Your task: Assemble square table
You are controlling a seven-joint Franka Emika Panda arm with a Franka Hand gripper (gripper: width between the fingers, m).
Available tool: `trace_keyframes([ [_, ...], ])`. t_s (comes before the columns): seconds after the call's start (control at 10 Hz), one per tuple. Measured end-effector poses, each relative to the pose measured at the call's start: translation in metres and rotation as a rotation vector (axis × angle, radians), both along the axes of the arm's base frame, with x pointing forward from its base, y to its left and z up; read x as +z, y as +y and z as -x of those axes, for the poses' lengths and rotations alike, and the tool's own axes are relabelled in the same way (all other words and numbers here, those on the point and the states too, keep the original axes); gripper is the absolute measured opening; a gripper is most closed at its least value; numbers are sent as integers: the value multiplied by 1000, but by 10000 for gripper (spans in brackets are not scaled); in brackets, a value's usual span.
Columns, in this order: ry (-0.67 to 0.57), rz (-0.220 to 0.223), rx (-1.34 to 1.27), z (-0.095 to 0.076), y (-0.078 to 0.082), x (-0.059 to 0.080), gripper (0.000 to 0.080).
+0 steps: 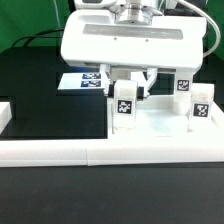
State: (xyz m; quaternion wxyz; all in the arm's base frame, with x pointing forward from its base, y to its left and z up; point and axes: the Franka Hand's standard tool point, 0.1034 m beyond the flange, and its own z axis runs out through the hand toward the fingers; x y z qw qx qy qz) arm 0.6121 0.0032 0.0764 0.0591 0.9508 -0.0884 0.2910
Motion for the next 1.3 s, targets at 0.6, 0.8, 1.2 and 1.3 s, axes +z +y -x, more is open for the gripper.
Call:
trace_keyframes([
  [0.6,6,21,32,0,0,0,649],
  [0.8,9,30,45,0,0,0,649],
  [1.2,201,-38,181,-8,-38,36,649],
  [1.3,285,-95,202,-6,-32,35,649],
])
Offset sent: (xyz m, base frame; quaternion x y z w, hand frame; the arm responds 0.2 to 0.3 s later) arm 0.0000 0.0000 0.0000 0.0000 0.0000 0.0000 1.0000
